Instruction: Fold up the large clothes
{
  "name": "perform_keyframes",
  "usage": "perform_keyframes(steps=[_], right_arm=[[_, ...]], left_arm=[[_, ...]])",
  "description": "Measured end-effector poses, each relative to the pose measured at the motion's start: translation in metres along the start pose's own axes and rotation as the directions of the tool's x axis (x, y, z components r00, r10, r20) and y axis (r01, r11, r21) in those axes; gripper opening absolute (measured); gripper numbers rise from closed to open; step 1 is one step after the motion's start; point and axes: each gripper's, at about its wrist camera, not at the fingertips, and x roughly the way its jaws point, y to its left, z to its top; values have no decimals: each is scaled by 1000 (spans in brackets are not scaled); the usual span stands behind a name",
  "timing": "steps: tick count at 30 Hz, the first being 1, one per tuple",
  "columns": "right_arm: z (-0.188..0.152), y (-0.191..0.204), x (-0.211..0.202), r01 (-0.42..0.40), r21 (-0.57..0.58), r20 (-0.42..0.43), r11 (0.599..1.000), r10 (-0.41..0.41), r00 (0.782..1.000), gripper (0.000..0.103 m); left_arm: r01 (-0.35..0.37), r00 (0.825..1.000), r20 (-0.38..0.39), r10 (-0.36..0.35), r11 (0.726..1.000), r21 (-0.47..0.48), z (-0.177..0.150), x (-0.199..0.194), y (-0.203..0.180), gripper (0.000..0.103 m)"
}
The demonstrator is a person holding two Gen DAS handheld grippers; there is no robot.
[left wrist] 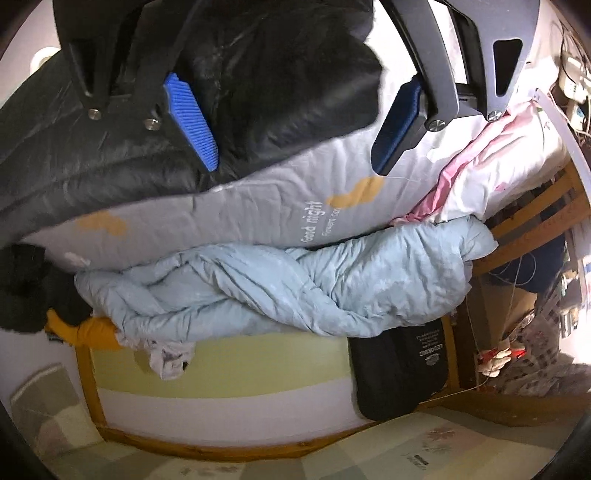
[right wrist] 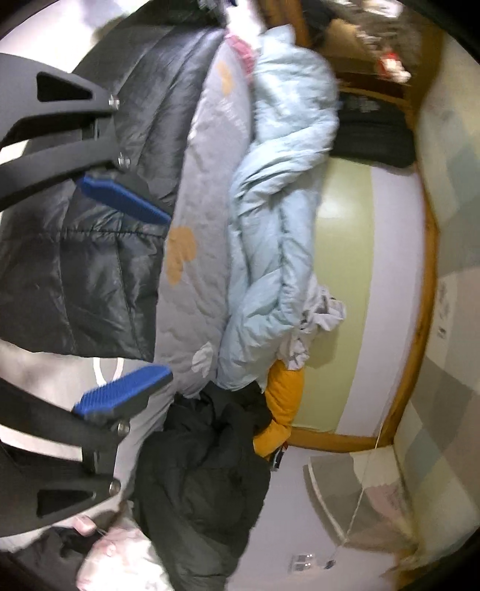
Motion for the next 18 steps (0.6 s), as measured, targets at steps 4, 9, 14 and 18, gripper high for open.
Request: perform_keyframes(steps=[4, 9, 14, 18], right_arm=[[4, -12, -26, -66, 89, 57, 994, 61, 997, 85], [-6, -13, -48, -102, 125, 58, 987, 95, 994, 86], [-42, 4, -55, -176, 124, -37, 977, 182, 983, 88], [-63, 30, -42, -192, 50, -122, 980, 197, 973, 88]], left_arm=[[43, 997, 69, -36, 993, -112, 5, -36, 22, 97], [149, 986, 106, -130, 968, -200, 3, -76, 31, 98], [212, 977, 15, -212, 968, -133, -24, -90, 1, 98], [212, 973, -93, -212, 977, -5, -40, -72, -36, 98]])
